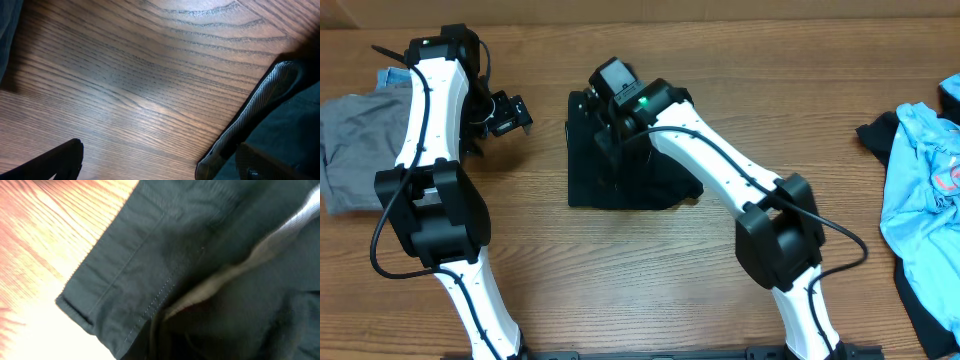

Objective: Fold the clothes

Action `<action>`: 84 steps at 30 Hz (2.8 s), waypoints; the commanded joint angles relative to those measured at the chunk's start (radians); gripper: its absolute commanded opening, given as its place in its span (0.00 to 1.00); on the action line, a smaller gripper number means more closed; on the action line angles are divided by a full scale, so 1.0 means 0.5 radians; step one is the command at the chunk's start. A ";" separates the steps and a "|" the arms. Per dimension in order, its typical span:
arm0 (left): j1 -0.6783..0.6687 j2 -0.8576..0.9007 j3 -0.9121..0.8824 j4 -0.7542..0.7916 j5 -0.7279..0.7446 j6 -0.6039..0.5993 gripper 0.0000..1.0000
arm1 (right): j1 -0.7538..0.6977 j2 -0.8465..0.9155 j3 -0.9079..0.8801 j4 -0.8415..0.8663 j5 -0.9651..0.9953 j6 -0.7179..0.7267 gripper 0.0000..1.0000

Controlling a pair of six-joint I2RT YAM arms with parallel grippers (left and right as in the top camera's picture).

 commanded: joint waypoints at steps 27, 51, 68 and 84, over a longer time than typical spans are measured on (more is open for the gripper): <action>-0.111 -0.040 0.020 0.040 0.242 0.291 1.00 | -0.372 -0.188 0.124 -0.305 0.100 0.296 0.88; -0.109 -0.040 0.020 0.055 0.241 0.291 1.00 | -0.484 -0.179 -0.457 0.223 -0.567 0.281 0.50; -0.109 -0.040 0.020 0.070 0.235 0.291 1.00 | -0.220 -0.179 -0.253 0.887 -0.850 0.211 0.04; -0.109 -0.040 0.020 0.070 0.236 0.289 1.00 | 0.040 0.127 -0.277 0.561 -1.450 -0.199 0.22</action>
